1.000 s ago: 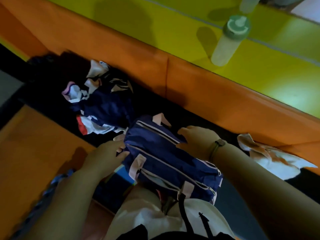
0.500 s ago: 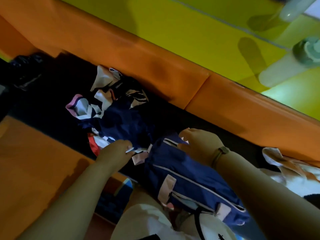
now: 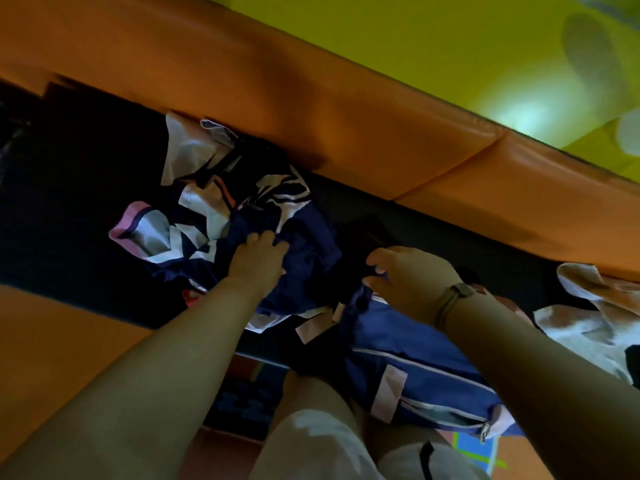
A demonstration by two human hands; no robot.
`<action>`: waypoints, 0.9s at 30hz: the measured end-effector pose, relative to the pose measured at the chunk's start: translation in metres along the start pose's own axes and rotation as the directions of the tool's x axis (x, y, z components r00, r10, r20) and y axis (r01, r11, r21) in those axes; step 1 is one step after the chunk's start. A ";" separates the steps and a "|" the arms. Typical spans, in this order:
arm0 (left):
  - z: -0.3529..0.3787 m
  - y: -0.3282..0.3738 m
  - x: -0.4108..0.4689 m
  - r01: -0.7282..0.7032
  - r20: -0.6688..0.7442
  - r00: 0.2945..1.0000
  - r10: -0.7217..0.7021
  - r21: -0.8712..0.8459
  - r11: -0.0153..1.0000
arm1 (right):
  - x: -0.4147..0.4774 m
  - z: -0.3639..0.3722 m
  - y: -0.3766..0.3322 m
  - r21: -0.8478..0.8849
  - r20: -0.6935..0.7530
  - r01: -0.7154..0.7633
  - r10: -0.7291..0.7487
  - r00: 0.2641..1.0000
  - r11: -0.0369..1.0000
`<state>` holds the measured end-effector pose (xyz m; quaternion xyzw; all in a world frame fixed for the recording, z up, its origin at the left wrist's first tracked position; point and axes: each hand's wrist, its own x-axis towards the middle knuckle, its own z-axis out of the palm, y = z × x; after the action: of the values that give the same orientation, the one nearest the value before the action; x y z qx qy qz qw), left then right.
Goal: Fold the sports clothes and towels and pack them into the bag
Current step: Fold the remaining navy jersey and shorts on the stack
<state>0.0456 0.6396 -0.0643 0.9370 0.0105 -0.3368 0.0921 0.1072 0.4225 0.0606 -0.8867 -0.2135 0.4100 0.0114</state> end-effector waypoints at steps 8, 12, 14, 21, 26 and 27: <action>-0.018 0.001 -0.026 -0.168 -0.288 0.957 -0.018 -0.609 0.775 | 0.014 0.004 0.002 0.052 0.118 -0.066 0.059 0.991 0.996; -0.067 0.010 -0.057 -0.300 -0.378 0.926 -0.015 -0.759 0.578 | 0.015 -0.001 -0.003 0.075 0.069 0.007 -0.013 0.998 0.997; -0.090 0.012 -0.068 -0.335 -0.384 0.923 0.006 -0.799 0.500 | 0.015 -0.009 -0.007 0.169 0.007 0.078 -0.080 0.997 0.982; -0.155 0.023 -0.098 -0.427 -0.443 0.896 0.026 -0.845 0.322 | 0.022 -0.049 -0.014 0.512 -0.208 0.179 -0.081 0.975 0.840; -0.179 0.011 -0.110 -0.404 -0.392 0.914 0.104 -0.854 0.330 | 0.012 -0.086 -0.007 0.444 -0.276 0.262 -0.148 0.950 0.857; -0.183 0.010 -0.111 -0.374 -0.355 0.927 0.118 -0.864 0.337 | 0.006 -0.093 -0.007 0.427 -0.301 0.295 -0.174 0.938 0.855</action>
<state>0.0760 0.6679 0.1462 0.7476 0.0638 -0.1451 0.6449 0.1764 0.4453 0.1198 -0.8694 -0.2129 0.3288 0.3011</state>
